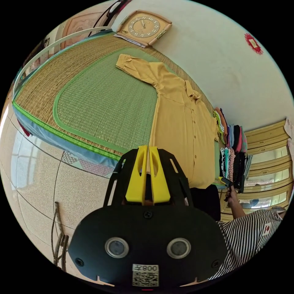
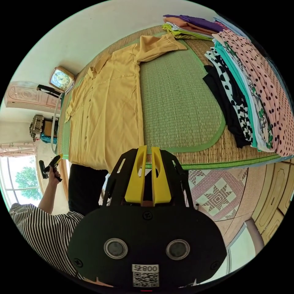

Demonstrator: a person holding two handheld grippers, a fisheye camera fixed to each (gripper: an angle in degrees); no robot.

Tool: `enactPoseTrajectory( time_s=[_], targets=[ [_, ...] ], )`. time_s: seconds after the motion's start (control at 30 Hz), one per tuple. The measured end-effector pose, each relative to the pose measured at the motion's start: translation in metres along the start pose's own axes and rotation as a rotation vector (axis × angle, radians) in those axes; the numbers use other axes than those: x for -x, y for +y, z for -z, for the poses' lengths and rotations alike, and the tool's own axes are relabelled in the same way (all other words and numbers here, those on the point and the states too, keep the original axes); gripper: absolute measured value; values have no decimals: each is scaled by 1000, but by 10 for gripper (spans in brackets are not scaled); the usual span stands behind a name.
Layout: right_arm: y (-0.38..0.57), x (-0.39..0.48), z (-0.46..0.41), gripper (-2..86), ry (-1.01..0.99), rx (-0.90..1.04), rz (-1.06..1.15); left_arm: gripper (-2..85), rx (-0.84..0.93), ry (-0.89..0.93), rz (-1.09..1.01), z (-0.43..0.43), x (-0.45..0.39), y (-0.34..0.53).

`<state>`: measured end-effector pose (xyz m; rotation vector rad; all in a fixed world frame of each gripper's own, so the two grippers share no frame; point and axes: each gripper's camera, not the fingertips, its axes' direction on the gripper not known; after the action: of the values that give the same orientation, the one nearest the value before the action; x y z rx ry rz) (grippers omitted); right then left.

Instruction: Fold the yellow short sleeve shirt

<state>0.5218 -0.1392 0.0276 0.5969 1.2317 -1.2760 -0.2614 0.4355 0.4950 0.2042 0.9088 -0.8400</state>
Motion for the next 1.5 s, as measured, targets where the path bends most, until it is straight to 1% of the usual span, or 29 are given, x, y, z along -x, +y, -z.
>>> enactPoseTrajectory(
  time_s=[0.07, 0.13, 0.2, 0.3, 0.37, 0.47, 0.7, 0.83, 0.97, 1.17, 1.4, 1.5],
  targets=[
    [-20, 11, 3, 13, -17, -23, 48, 3, -17, 83, -58, -9, -24, -24],
    [-48, 32, 2, 10, -24, -36, 121, 3, -14, 127, -126, -23, -50, -49],
    [-94, 66, -6, 7, -41, -43, 233, 3, -4, 168, -200, -42, -81, -79],
    [-155, 107, -22, 5, -75, -53, 342, 3, 22, 236, -298, -82, -132, -137],
    [-192, 130, -33, 5, -77, -57, 393, 3, 33, 223, -346, -117, -170, -185],
    [-252, 163, -50, 5, -70, -62, 444, 3, 54, 193, -355, -160, -208, -246],
    [-372, 217, -75, 6, -47, -127, 529, 3, 62, 134, -396, -230, -270, -361],
    [-409, 234, -92, 6, -42, -127, 555, 2, 89, 97, -410, -265, -292, -410],
    [-433, 245, -109, 6, -56, -114, 576, 2, 62, 131, -426, -279, -310, -442],
    [-453, 265, -122, 3, -76, -103, 620, 3, 34, 148, -458, -286, -336, -482],
    [-485, 289, -134, 2, -14, -85, 627, 2, 21, 141, -490, -287, -359, -518],
    [-497, 295, -140, 2, 0, -70, 609, 2, 1, 175, -505, -283, -366, -527]
  ],
)
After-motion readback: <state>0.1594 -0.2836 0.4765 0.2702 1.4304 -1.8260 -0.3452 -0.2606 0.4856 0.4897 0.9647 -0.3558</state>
